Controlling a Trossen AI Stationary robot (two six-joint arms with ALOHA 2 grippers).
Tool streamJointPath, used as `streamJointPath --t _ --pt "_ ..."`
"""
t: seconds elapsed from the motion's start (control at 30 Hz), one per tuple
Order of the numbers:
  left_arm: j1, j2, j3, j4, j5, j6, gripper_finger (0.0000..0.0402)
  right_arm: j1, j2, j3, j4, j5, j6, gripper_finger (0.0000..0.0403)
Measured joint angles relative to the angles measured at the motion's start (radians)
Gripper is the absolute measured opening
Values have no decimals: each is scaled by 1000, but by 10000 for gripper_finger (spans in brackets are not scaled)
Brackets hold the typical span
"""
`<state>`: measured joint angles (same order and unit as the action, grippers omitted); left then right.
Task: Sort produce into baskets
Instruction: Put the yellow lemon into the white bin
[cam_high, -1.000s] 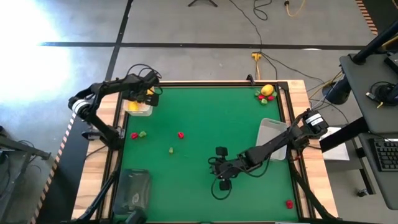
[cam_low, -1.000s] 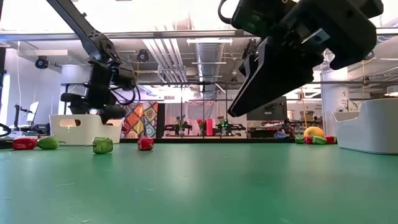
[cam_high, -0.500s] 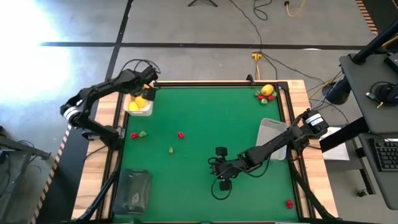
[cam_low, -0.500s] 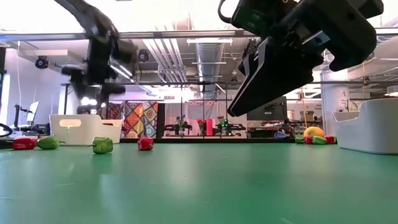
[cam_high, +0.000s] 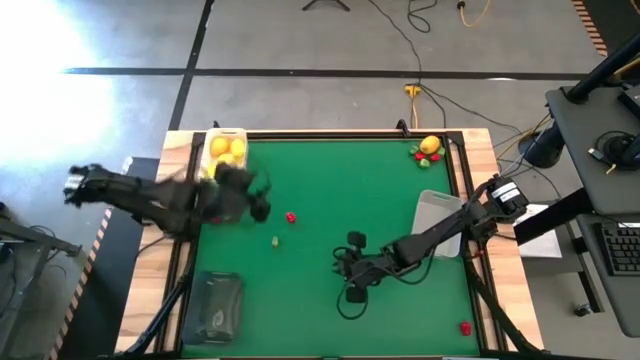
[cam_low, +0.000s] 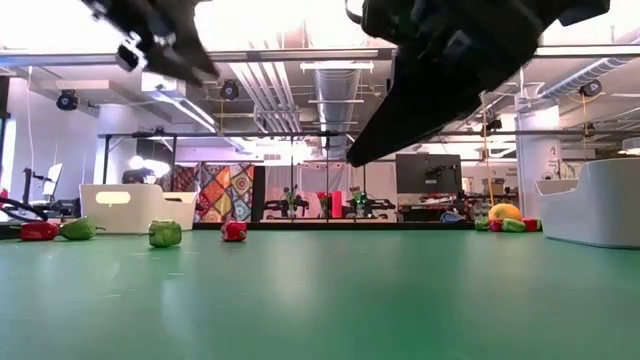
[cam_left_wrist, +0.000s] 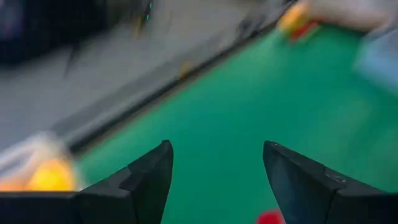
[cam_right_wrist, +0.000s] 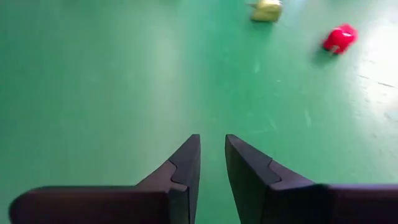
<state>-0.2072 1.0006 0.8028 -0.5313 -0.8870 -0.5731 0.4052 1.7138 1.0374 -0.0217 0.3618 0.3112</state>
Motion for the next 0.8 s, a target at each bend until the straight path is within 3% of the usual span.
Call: streamJointPath --t 0.07,0.1,0.2,0.3,0.37,0.47,0.63,0.8 --pt "-141 -1 -99 262 -132 116 230 -18 -2 8 -38 31 54 60" --pt "-192 3 -144 401 -140 204 230 -35 -7 24 -106 45 87 57" --pt "-298 33 -259 770 -42 418 230 -118 -35 130 -458 56 204 46" --pt "-361 68 -325 1006 66 559 229 -244 -58 279 -855 60 250 30" --pt "-393 86 -341 1070 92 585 228 -349 -59 371 -1086 65 251 20" --pt "-424 112 -341 1079 97 547 226 -549 -59 470 -1294 70 254 11" --pt "-441 185 -327 1074 224 528 224 -881 -55 470 -1370 -15 179 16" --pt "-440 259 -266 1045 295 564 218 -1095 -36 445 -1353 -55 208 35"
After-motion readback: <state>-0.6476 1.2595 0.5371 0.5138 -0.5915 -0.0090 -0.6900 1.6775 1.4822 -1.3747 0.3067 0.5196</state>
